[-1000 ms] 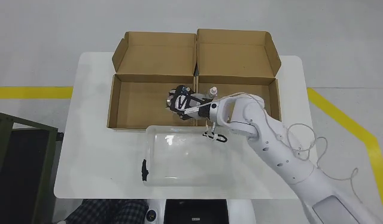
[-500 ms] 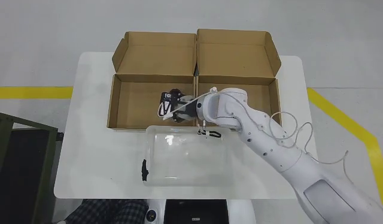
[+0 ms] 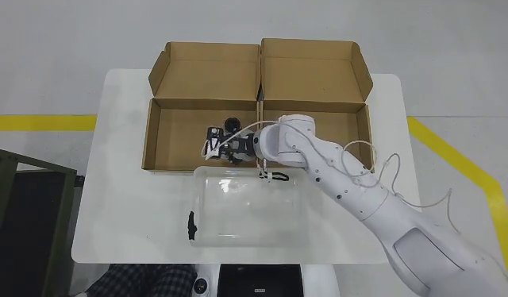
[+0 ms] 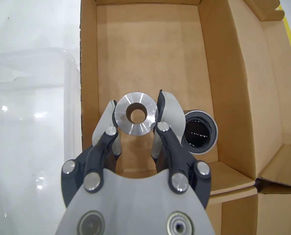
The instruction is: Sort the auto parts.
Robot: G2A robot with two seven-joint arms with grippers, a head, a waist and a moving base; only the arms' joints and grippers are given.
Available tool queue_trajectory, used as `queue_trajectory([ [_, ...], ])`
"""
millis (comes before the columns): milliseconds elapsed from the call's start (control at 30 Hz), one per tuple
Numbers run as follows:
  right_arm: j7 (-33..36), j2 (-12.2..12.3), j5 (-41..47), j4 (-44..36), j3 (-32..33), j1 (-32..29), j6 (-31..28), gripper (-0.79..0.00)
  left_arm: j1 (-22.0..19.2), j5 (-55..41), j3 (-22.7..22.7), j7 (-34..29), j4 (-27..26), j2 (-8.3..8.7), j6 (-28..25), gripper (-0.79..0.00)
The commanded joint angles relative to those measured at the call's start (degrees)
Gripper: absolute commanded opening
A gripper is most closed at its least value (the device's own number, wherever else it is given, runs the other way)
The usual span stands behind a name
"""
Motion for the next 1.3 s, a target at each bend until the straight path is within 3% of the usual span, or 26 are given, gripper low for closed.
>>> queue_trajectory([
  [0, 0.56, -0.32, -0.1, 0.77, -0.33, 0.47, -0.01, -0.785, 0.0, 0.0, 0.0, 0.0, 0.0, 0.0, 0.0, 0.0],
  [767, 6.23, -4.53, 1.01, 7.92, -4.25, 4.51, -1.29, -0.782, 0.0, 0.0, 0.0, 0.0, 0.0, 0.0, 0.0, 0.0],
  [1033, 7.29, -5.34, 0.84, 9.28, -4.37, 4.92, -1.27, -0.696, 0.0, 0.0, 0.0, 0.0, 0.0, 0.0, 0.0, 0.0],
  [1267, 8.33, -5.84, 0.62, 9.67, -4.34, 5.03, -1.56, -0.566, 0.0, 0.0, 0.0, 0.0, 0.0, 0.0, 0.0, 0.0],
])
